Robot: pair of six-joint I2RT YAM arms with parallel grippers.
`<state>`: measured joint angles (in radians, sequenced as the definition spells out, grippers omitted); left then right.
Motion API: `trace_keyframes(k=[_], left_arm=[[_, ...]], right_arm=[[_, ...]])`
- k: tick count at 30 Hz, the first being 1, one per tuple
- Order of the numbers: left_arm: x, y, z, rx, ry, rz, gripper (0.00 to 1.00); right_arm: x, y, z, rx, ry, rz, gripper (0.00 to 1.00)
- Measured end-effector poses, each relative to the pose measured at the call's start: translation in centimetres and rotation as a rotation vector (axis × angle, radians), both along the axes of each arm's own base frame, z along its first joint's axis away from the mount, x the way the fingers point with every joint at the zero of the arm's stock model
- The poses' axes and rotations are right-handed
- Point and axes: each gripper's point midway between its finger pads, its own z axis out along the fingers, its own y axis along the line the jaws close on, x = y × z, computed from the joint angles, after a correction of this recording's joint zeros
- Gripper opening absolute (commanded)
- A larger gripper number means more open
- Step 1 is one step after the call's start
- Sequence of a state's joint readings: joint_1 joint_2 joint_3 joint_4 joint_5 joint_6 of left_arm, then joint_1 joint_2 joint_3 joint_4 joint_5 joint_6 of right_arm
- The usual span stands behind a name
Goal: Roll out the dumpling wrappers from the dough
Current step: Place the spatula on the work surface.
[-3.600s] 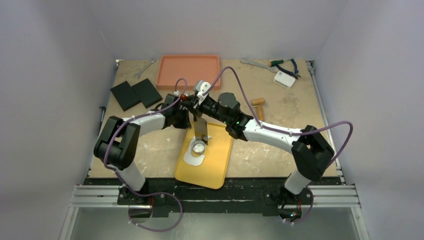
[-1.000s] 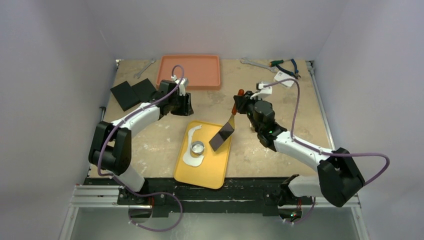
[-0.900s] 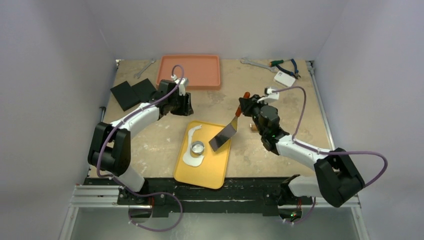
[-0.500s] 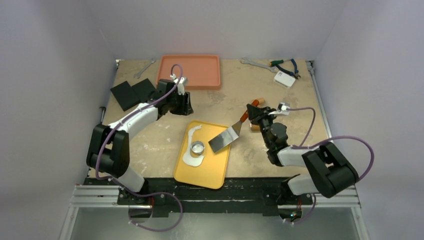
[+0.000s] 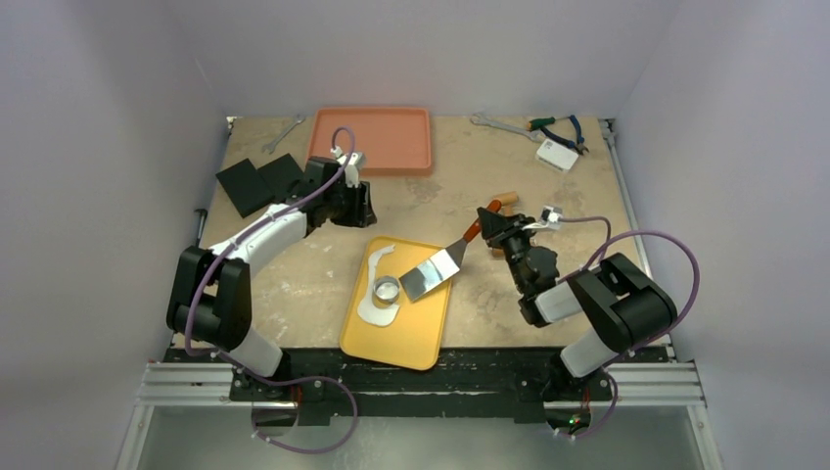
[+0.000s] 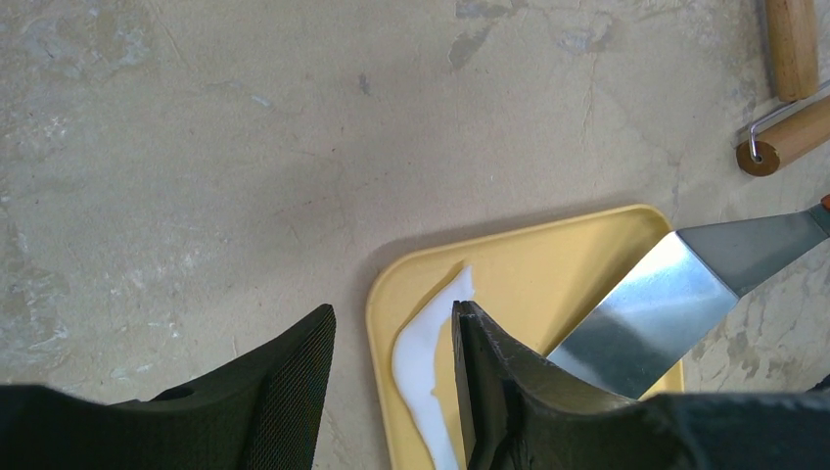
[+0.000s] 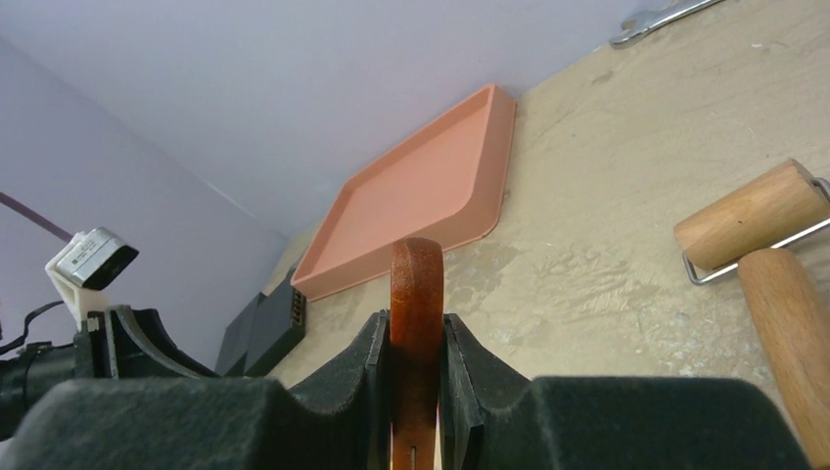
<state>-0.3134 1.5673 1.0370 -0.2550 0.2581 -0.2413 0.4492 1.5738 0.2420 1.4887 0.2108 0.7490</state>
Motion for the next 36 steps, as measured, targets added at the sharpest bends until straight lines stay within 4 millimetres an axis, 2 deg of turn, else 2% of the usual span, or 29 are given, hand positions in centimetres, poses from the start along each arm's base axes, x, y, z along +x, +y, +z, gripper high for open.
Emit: trace_keyframes(k=[4, 9, 12, 18, 19, 20, 25, 28, 31, 33, 36], left_arm=[[0.0, 0.0, 0.0, -0.001, 0.0, 0.001, 0.47], [0.0, 0.1, 0.0, -0.003, 0.001, 0.001, 0.47], [0.0, 0.1, 0.0, -0.003, 0.001, 0.002, 0.47], [0.0, 0.1, 0.0, -0.003, 0.002, 0.001, 0.47], [0.0, 0.1, 0.0, -0.003, 0.002, 0.001, 0.47], [0.0, 0.1, 0.0, -0.004, 0.002, 0.001, 0.47], [0.0, 0.0, 0.0, -0.008, 0.003, -0.002, 0.48], [-0.1, 0.0, 0.1, -0.011, 0.003, -0.005, 0.48], [-0.1, -0.1, 0.2, -0.014, 0.001, -0.012, 0.49], [-0.2, -0.2, 0.4, -0.012, -0.007, -0.029, 0.5], [-0.3, -0.5, 1.1, -0.011, -0.013, -0.074, 0.52]], right_arm=[[-0.2, -0.5, -0.8, -0.007, 0.024, -0.018, 0.35], [-0.8, -1.3, -3.3, -0.043, 0.103, -0.042, 0.48], [-1.1, -1.5, -4.1, -0.057, 0.128, -0.043, 0.56], [-1.6, -1.8, -2.1, -0.068, 0.092, -0.046, 0.77], [-1.6, -1.9, -1.8, -0.073, 0.089, -0.049, 0.94], [-1.7, -2.1, -1.5, -0.084, 0.091, -0.054, 0.98], [-1.8, -3.6, -0.5, -0.124, 0.124, -0.126, 0.99], [-1.9, -4.9, 0.6, -0.158, 0.141, -0.187, 0.99], [-2.2, -6.2, 2.7, -0.225, 0.116, -0.236, 0.99], [-2.6, -6.3, 5.6, -0.316, 0.034, -0.221, 0.99], [-2.7, -4.1, 10.9, -0.528, -0.133, -0.092, 0.99]])
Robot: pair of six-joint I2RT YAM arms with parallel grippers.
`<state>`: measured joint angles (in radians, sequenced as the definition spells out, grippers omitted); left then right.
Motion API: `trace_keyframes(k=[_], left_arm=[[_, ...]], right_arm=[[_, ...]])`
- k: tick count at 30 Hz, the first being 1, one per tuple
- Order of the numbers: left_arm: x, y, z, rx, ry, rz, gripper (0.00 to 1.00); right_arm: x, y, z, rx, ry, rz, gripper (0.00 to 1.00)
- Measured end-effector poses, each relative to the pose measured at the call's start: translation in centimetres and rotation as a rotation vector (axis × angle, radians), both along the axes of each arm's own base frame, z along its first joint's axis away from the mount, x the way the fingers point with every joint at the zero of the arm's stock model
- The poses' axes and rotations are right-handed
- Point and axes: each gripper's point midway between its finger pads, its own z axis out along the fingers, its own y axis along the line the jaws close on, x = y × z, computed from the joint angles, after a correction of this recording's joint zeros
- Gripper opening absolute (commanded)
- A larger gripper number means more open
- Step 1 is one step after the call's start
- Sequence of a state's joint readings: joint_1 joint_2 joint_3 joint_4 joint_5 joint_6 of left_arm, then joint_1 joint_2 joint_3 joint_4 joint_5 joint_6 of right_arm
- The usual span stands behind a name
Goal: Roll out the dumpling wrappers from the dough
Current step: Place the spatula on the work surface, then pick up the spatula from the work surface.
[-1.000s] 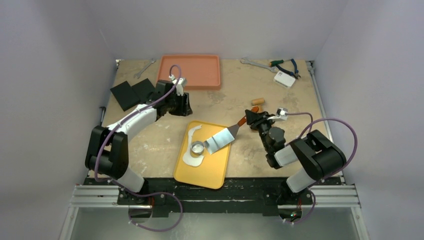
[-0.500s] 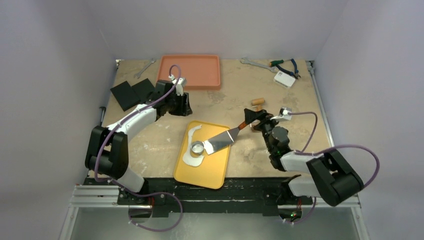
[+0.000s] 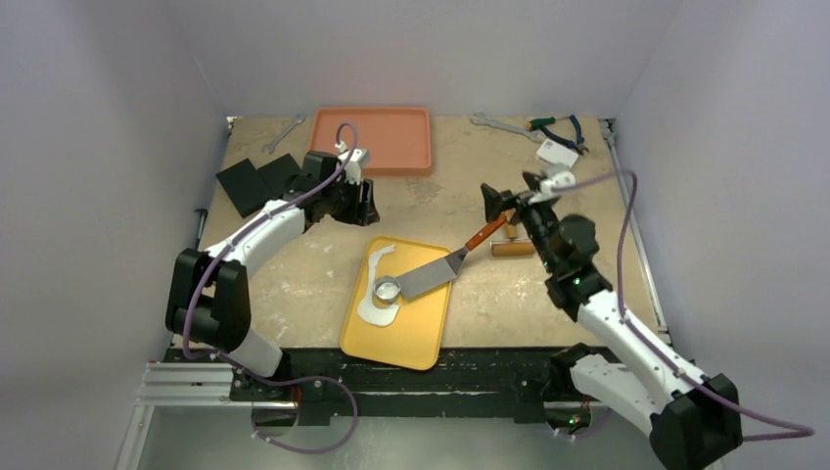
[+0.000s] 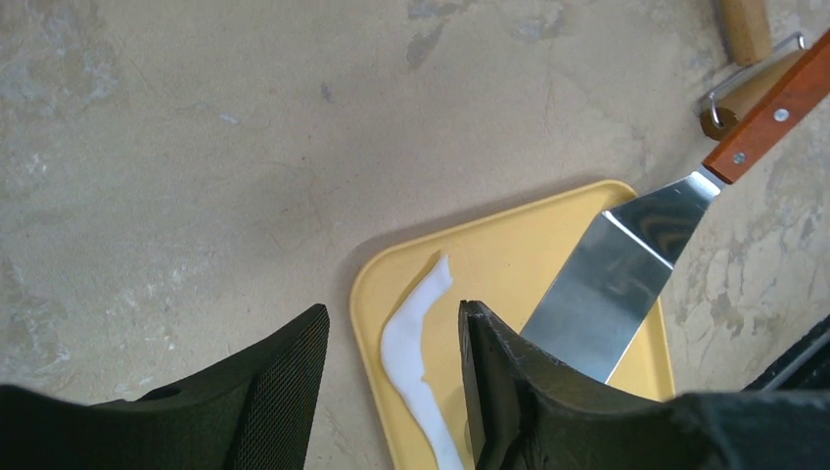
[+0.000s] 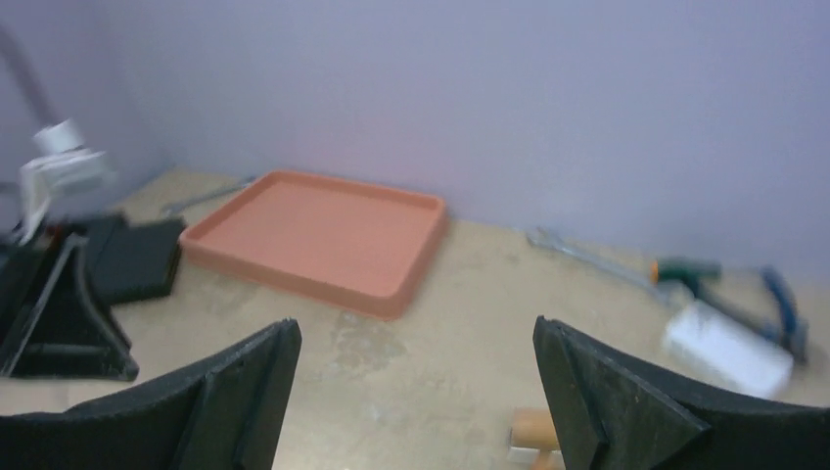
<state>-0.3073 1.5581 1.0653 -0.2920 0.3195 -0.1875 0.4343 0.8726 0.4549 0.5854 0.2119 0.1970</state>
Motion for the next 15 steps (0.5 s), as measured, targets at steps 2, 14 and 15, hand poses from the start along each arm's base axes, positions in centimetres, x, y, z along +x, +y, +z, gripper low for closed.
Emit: trace_keyframes(k=[2, 14, 15], left_arm=[[0.0, -0.3, 0.9, 0.0, -0.014, -0.041, 0.53], [-1.8, -0.6, 4.2, 0.093, -0.071, -0.386, 0.6], [-2.1, -0.3, 4.0, 0.099, -0.062, -0.405, 0.6]], right_arm=[[0.6, 2.6, 4.0, -0.241, -0.066, 0.142, 0.99], [1.6, 10.6, -0.2, -1.301, 0.011, 0.775, 0.99], [0.5, 10.6, -2.7, -1.361, 0.059, 0.825, 0.99]])
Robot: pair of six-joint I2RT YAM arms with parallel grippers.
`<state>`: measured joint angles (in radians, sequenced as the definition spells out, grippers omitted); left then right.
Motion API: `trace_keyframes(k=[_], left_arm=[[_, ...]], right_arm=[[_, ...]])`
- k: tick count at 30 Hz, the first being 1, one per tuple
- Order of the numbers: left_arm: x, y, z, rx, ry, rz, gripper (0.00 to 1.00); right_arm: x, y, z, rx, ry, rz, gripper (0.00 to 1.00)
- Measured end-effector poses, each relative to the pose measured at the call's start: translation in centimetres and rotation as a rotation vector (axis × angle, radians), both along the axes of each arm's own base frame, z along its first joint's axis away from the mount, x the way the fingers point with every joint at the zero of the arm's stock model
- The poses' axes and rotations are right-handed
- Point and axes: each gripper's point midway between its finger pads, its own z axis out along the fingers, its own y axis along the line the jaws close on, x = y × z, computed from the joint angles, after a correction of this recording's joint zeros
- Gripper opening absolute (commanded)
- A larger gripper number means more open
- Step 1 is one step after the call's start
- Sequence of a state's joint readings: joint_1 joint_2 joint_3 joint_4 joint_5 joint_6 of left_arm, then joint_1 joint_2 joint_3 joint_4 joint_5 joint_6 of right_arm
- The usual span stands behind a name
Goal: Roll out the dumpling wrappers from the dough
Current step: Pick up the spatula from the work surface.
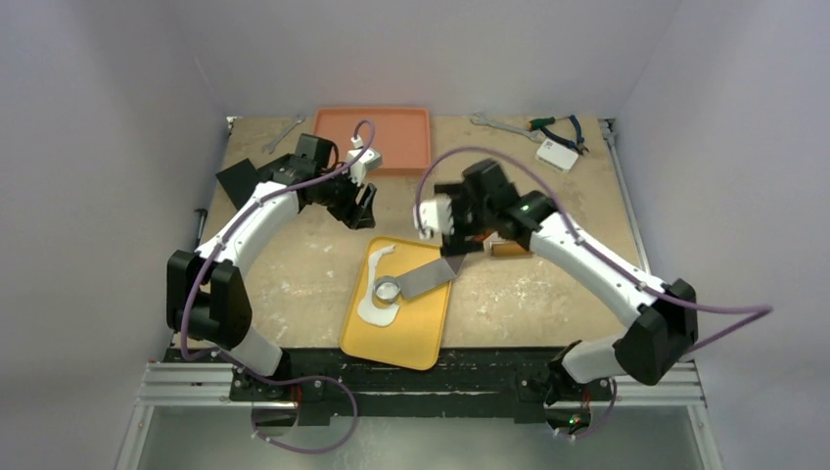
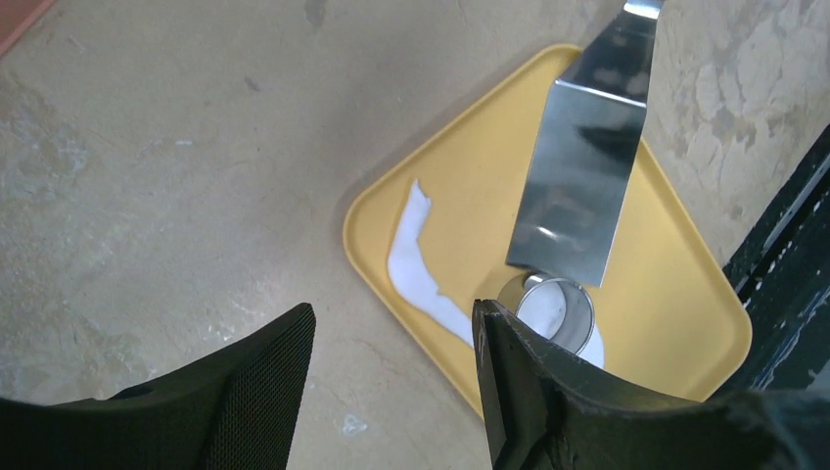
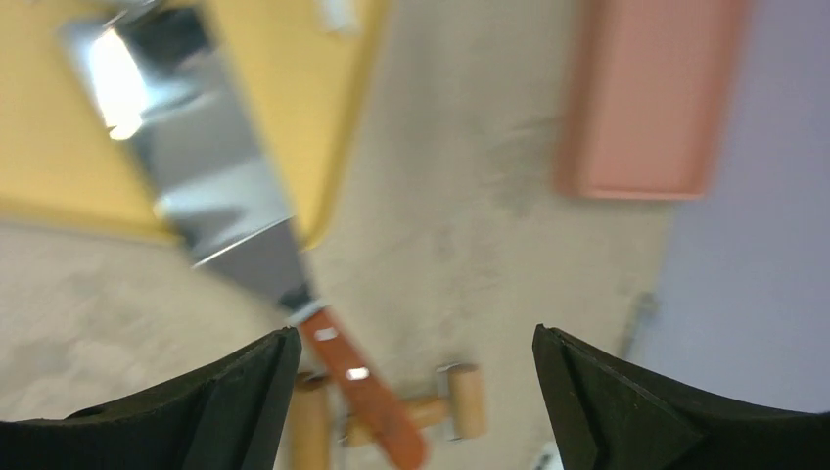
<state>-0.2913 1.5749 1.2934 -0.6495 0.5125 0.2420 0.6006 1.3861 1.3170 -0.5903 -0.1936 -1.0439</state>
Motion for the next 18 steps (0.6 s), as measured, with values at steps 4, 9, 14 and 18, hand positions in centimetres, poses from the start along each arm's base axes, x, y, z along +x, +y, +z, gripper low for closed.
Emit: trace_keyframes(k=[4, 9, 14, 18], left_arm=[[-0.8, 1.0, -0.5, 0.02, 0.022, -0.039, 0.6], [-1.4, 1.0, -0.6, 0.014, 0.03, -0.077, 0.6], [-1.6, 0.7, -0.4, -0.001, 0.028, -0.099, 0.6], [-1.7, 0.5, -0.4, -0.009, 0.029, -0.105, 0.6]], right_arm=[[-4.9, -1.8, -9.3, -0.31, 0.172, 0.102, 0.99], [-4.7, -4.4, -10.7, -0.432, 0.166, 0.087, 0.99], [-3.6, -4.7, -10.9, -0.465, 0.155, 0.088, 0.99], [-1.7, -5.3, -12.2, -0.492, 0.197, 0.061, 0.99]])
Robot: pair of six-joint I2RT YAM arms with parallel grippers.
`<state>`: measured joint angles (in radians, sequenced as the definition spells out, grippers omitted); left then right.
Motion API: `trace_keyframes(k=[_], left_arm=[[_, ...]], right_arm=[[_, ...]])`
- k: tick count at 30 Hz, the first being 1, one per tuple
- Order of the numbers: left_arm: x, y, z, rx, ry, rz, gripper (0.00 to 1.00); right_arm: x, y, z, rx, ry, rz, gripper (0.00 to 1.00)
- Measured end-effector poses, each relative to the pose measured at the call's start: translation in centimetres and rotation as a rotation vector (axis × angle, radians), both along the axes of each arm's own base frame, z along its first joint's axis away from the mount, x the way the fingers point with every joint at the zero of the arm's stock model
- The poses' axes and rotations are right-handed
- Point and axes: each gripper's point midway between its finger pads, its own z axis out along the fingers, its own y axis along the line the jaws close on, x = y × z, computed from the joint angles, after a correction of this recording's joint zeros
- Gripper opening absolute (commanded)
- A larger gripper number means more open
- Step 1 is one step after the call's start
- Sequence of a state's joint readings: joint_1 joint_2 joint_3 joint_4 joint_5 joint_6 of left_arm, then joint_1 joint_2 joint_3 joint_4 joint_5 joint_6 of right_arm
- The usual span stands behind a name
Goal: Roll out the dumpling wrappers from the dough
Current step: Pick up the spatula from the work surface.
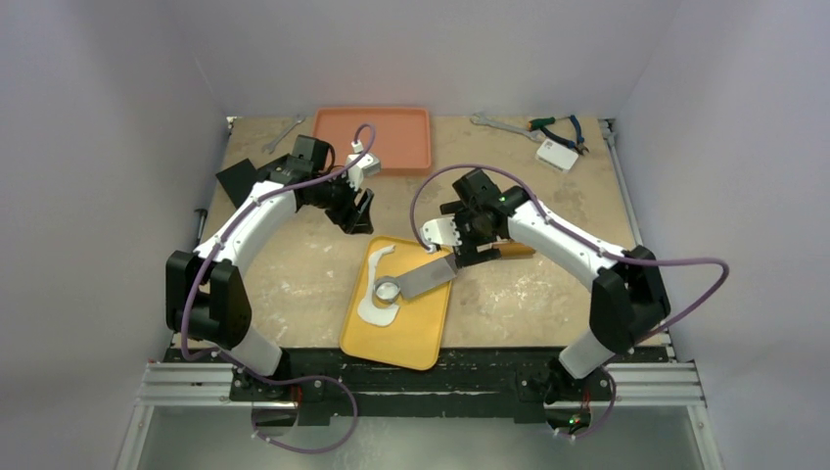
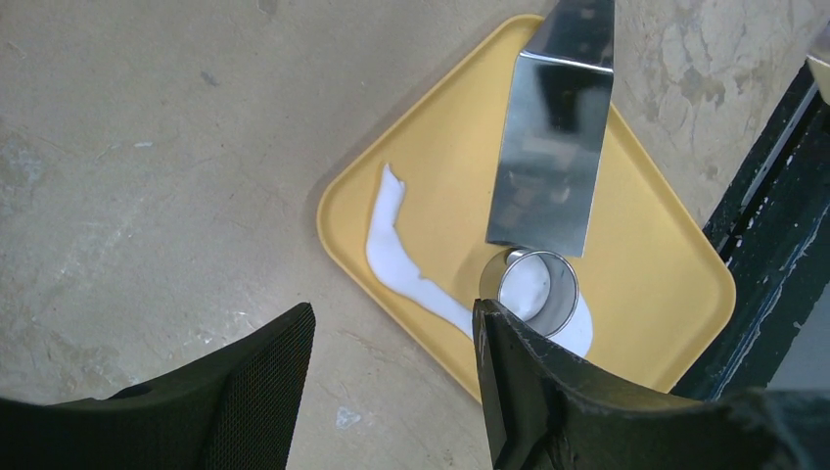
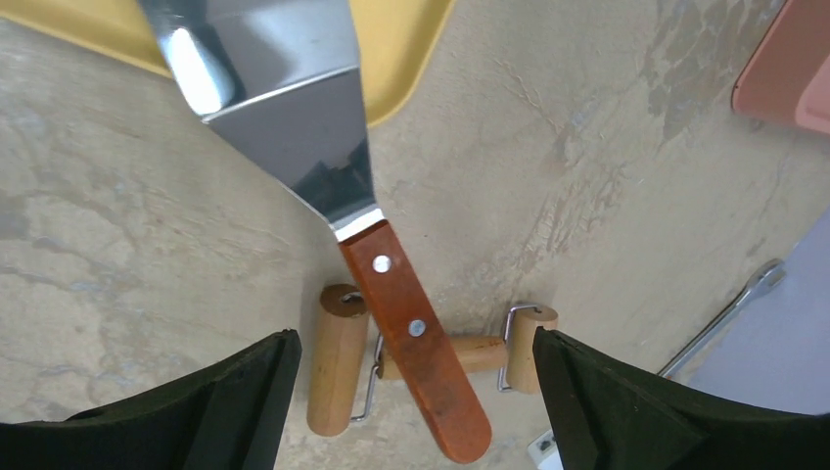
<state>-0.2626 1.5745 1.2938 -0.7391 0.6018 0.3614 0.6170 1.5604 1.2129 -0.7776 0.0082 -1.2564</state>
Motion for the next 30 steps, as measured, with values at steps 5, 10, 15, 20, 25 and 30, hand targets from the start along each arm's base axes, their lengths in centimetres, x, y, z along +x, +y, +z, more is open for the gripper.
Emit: trace_keyframes(k=[5, 10, 15, 20, 25, 30], left_arm=[[-0.2, -0.1, -0.1, -0.008, 0.005, -0.007, 0.6], [-0.4, -0.2, -0.3, -0.011, 0.015, -0.01, 0.59], [-0.5, -0.2, -0.3, -0.016, 0.019, -0.014, 0.59], [-0.6, -0.3, -0.3, -0.022, 0.02, -0.018, 0.59], [-0.6, -0.4, -0.2, -0.027, 0.021, -0.021, 0.59], [-0.6, -0.5, -0.2, -0.031, 0.018, -0.023, 0.59]], right_arm=[[2.3, -0.4, -0.6, -0.009, 0.03, -0.044, 0.99], [2.7, -0.9, -2.1, -0.037, 0.075, -0.062, 0.99], [2.6, -1.8, -3.9, -0.046, 0.139, -0.085, 0.99], [2.7, -2.5, -5.1, -0.054, 0.174, -0.106, 0.78], [2.5, -2.6, -5.9, -0.062, 0.198, -0.115, 0.53], [2.4, -2.8, -5.7, -0.066, 0.187, -0.122, 0.47]])
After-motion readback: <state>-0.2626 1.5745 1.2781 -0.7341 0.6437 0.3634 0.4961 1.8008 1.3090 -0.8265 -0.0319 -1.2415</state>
